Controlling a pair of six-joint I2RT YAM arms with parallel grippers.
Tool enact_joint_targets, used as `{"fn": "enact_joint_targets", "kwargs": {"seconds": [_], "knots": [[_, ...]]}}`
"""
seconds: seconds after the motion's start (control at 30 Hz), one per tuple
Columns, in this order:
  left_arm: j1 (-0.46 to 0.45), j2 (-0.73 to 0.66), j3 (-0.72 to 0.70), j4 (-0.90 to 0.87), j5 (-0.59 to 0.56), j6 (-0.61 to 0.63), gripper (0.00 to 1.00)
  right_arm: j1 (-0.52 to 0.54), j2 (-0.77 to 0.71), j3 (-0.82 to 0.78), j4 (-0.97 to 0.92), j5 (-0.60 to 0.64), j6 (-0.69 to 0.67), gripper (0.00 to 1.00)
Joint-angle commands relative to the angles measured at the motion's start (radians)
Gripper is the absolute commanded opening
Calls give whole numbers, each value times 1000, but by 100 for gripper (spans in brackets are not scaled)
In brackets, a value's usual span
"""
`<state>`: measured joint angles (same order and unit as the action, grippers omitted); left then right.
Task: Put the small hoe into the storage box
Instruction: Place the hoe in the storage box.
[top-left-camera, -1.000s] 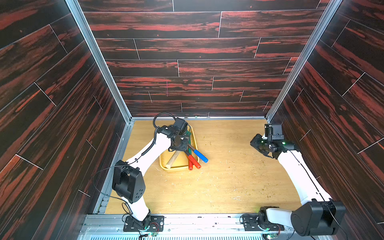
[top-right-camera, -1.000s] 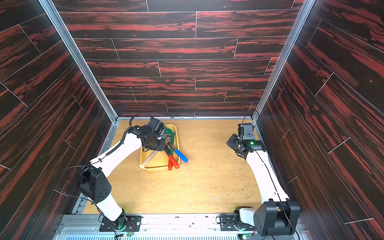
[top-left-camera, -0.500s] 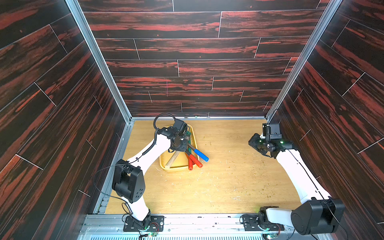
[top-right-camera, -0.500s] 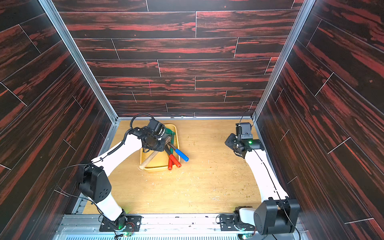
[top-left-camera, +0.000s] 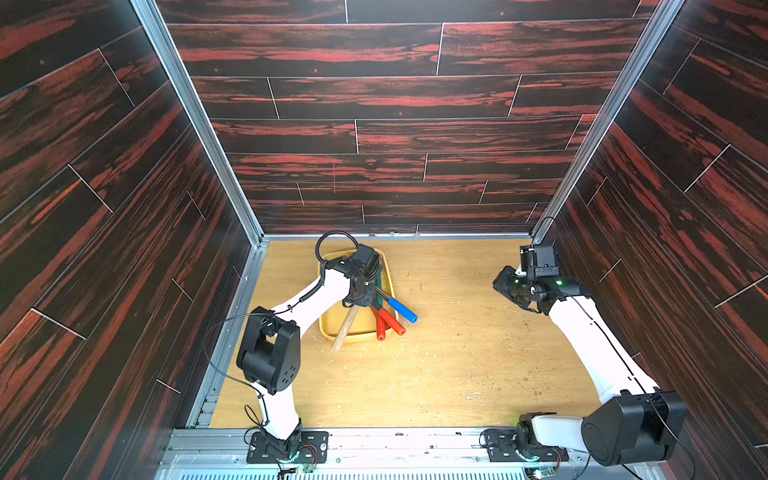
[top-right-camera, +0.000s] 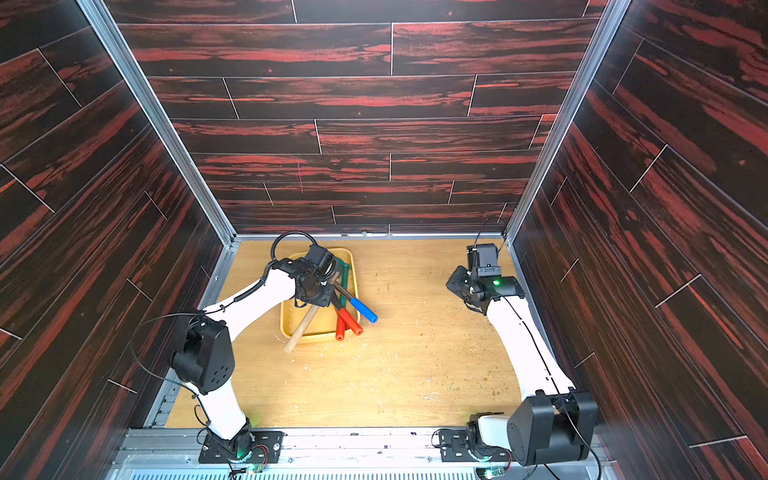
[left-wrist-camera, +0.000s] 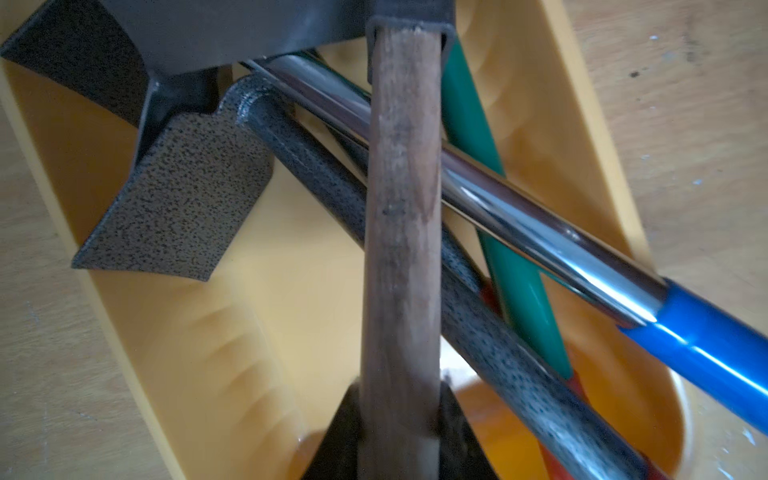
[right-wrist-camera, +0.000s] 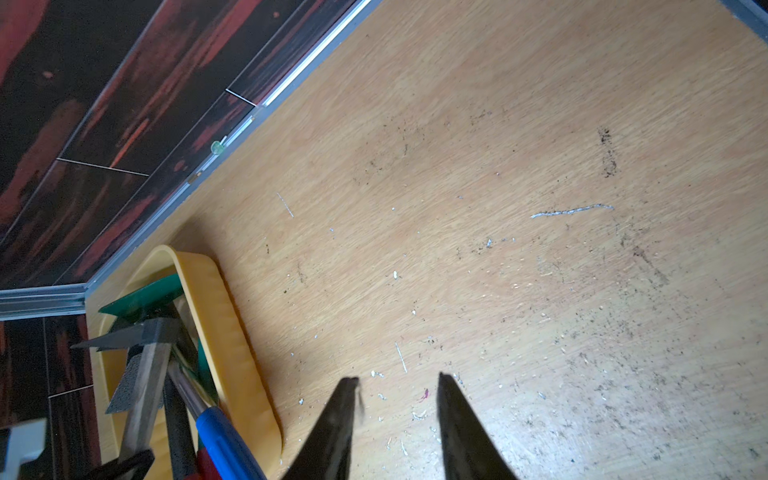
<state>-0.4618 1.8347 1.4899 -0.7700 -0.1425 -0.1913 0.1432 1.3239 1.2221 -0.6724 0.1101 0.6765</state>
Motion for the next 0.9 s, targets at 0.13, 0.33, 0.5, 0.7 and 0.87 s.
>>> {"fn": "enact_joint_targets", "kwargs": {"seconds": [0.13, 0.33, 0.5, 0.7, 0.87], "knots": [[6, 40, -10, -32, -97, 1, 21, 30, 11, 17, 4, 26, -3, 37], [6, 71, -3, -48, -153, -5, 27, 40, 10, 19, 4, 34, -6, 37], [5, 70, 1, -47, -175, -11, 35, 41, 10, 20, 4, 39, -8, 37], [5, 76, 19, -57, -184, -12, 35, 40, 11, 17, 5, 39, -6, 37], [5, 86, 49, -66, -173, 2, 28, 40, 8, 17, 5, 42, -4, 37]]}}
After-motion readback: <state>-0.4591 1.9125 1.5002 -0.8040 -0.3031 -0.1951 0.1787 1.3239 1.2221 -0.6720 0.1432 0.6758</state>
